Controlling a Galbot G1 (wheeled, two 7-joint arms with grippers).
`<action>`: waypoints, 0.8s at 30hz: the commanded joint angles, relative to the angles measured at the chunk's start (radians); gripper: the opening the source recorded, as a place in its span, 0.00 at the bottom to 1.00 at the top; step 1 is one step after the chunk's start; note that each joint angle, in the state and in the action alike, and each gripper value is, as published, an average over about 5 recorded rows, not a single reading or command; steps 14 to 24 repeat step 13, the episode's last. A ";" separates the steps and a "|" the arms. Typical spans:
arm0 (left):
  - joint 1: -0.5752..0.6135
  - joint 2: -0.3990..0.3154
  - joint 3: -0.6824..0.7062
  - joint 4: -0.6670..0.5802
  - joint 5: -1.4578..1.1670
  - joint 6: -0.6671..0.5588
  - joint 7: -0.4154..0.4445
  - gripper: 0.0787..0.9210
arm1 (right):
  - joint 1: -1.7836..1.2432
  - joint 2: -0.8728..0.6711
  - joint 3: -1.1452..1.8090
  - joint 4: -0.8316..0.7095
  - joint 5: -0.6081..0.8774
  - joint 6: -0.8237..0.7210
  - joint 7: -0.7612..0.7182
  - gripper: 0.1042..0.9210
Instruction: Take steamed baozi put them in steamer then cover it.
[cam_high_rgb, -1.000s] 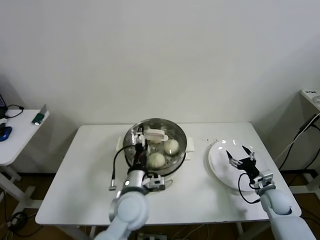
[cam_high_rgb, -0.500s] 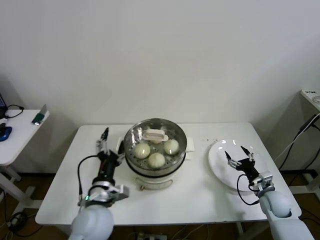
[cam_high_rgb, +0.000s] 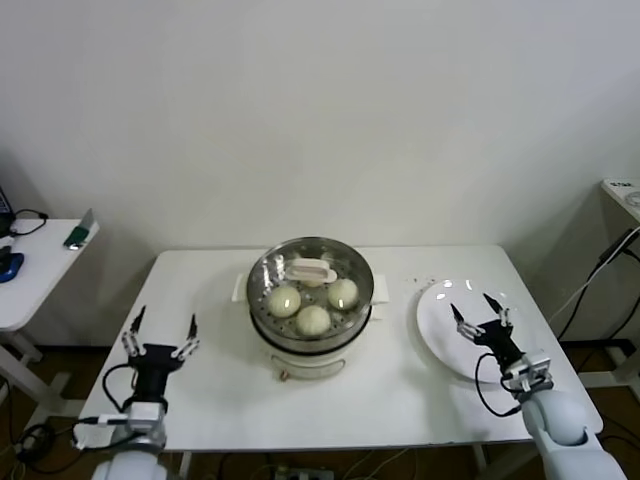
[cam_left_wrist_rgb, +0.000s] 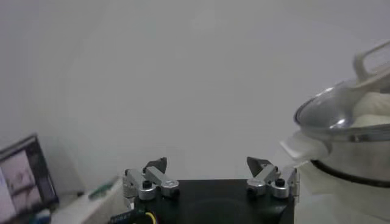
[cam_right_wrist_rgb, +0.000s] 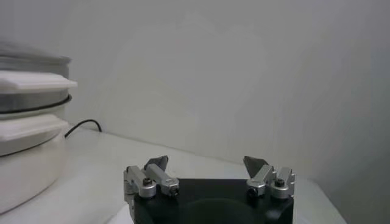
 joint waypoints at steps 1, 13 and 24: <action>0.020 -0.024 -0.059 0.080 -0.262 -0.092 0.033 0.88 | -0.044 0.002 0.015 0.056 0.019 0.008 -0.001 0.88; 0.033 -0.030 -0.069 0.094 -0.243 -0.093 0.052 0.88 | -0.064 -0.006 0.002 0.105 0.029 -0.003 0.004 0.88; 0.033 -0.030 -0.069 0.094 -0.243 -0.093 0.052 0.88 | -0.064 -0.006 0.002 0.105 0.029 -0.003 0.004 0.88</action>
